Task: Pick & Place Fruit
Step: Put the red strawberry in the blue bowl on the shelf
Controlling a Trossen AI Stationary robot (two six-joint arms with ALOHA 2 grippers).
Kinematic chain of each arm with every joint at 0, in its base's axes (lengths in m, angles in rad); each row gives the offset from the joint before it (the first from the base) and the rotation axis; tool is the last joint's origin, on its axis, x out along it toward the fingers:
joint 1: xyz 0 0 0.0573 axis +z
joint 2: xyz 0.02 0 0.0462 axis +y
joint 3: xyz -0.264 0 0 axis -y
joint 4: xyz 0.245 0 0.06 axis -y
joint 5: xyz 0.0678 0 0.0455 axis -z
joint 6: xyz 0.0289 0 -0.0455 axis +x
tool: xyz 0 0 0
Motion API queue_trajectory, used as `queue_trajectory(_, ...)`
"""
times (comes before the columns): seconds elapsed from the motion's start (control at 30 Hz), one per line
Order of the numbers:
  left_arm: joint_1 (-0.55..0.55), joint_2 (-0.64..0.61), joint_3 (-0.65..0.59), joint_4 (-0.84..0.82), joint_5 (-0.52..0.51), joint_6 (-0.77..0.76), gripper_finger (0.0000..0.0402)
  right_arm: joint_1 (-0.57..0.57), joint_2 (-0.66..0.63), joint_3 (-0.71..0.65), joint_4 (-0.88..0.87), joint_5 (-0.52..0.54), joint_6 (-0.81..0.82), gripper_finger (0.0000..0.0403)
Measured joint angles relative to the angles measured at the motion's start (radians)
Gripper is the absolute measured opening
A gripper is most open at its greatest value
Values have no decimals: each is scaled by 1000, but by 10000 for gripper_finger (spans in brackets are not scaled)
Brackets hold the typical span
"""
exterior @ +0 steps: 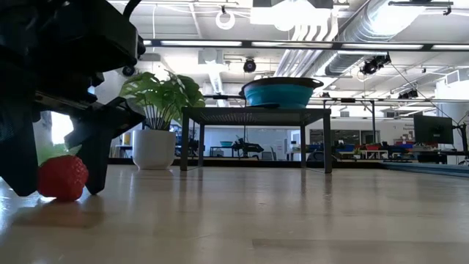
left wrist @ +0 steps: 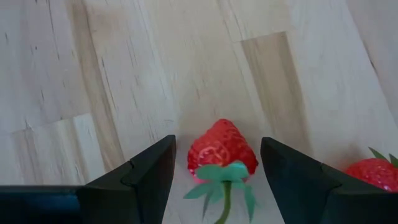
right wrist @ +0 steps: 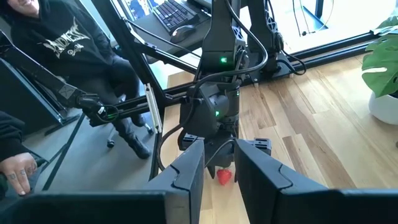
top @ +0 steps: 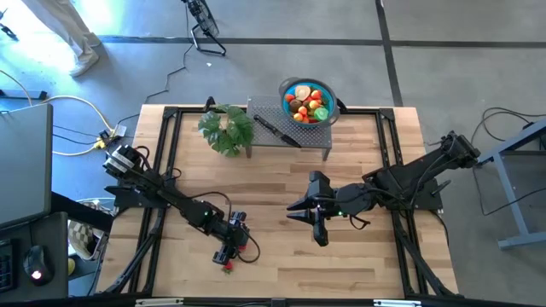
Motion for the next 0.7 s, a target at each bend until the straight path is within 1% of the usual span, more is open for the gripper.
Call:
queue_trajectory(0.3,0,0,0,-3,0,-7,228,0,0,0,0,0,2,81)
queue_trajectory(0.6,0,0,0,-6,-6,-36,169,0,0,0,0,0,3,81)
queue_trajectory(0.7,0,0,0,-6,-6,-53,155,0,0,0,0,0,3,81)
